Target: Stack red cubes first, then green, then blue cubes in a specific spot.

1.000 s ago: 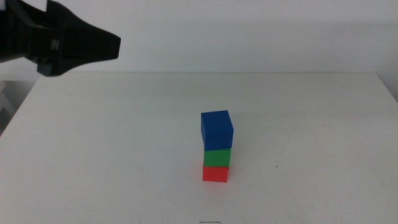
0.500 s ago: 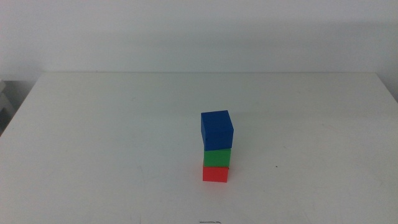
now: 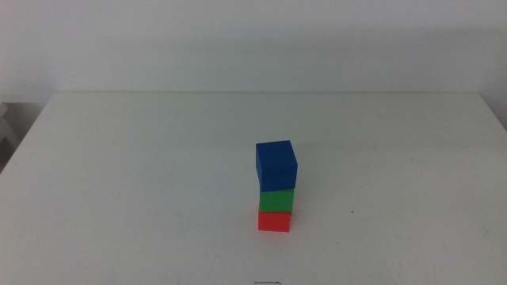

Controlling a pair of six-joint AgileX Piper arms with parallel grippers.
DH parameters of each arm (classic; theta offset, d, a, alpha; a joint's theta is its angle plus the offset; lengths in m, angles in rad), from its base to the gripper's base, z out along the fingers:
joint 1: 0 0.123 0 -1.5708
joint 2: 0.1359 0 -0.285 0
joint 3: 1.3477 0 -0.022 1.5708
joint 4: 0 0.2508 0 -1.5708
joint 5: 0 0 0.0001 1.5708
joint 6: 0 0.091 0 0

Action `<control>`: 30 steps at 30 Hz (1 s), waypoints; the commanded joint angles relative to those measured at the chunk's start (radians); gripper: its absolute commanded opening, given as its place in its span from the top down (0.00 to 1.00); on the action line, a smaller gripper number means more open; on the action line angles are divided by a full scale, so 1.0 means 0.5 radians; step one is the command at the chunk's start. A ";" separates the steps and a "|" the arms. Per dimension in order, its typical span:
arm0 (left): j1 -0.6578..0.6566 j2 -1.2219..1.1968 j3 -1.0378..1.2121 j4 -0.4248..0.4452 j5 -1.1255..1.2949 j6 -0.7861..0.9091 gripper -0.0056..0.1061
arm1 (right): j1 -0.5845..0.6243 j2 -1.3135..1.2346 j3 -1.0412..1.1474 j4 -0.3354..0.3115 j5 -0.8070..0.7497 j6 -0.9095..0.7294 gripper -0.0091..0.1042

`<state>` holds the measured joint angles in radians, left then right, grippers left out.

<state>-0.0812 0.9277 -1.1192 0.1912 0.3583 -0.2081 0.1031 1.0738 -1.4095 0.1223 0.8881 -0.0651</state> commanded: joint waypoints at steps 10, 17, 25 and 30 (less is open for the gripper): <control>0.002 -0.040 -0.049 -0.165 -0.167 0.154 0.12 | -0.014 -0.030 -0.049 -0.010 -0.136 -0.022 0.19; 0.002 -0.006 0.002 -0.158 -0.169 0.154 0.12 | -0.014 -0.030 -0.049 -0.022 -0.136 -0.022 0.19; 0.002 -0.285 0.556 -0.193 -0.191 0.154 0.12 | -0.017 -0.137 0.258 -0.216 -0.411 -0.022 0.19; 0.002 -0.662 1.084 -0.251 -0.219 0.154 0.12 | -0.017 -0.491 1.031 -0.245 -1.115 -0.022 0.19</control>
<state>-0.0812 0.6540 -0.6141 0.0846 0.3329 -0.1286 0.1031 0.8929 -0.9725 0.0210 0.5111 -0.0651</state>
